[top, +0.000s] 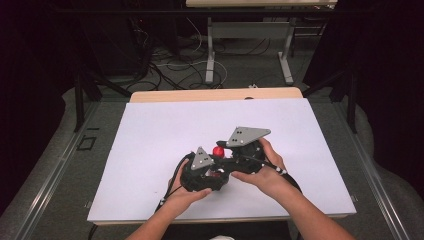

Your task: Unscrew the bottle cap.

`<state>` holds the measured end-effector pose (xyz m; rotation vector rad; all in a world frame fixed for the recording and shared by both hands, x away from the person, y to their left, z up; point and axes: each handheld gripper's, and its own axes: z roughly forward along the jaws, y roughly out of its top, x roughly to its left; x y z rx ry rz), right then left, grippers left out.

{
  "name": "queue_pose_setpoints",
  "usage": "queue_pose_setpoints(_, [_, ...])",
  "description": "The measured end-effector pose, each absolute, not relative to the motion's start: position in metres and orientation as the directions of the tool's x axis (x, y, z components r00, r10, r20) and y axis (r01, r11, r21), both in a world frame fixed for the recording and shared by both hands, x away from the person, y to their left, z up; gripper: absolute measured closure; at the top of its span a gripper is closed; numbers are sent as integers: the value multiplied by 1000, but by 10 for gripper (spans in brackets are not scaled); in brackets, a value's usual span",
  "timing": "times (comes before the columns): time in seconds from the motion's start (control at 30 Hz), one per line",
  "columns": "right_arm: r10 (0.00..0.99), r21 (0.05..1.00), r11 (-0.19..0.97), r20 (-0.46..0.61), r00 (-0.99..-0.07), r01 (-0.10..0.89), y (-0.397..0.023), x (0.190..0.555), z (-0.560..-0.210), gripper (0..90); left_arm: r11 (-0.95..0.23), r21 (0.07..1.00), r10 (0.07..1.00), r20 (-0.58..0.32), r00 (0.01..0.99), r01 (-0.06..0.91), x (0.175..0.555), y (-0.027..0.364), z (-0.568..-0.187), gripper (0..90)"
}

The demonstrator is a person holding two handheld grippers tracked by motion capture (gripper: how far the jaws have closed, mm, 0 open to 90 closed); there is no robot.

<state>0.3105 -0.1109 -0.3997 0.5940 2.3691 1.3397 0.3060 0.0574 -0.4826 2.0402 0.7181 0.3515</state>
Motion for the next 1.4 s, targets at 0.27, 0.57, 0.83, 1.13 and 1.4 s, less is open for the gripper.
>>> queue_pose_setpoints(0.27, [472,856,496,-125,-873,146,-109,319,-400,604,-433,835,594,-20,804,340,305,57,-482,300])
queue_pose_setpoints(0.57, [268,848,527,-98,-959,60,-120,340,-394,610,-417,842,594,-32,804,342,304,56,-481,300])
queue_pose_setpoints(0.83, [386,862,490,-77,-919,133,-119,327,-394,479,-404,844,612,-38,790,353,306,58,-481,300])
queue_pose_setpoints(1.13, [483,862,469,-67,-873,193,-113,318,-398,525,-404,844,613,-37,789,353,305,57,-481,300])
queue_pose_setpoints(1.4, [433,861,487,-91,-897,148,-108,327,-398,606,-415,842,603,-29,797,344,305,57,-480,300])
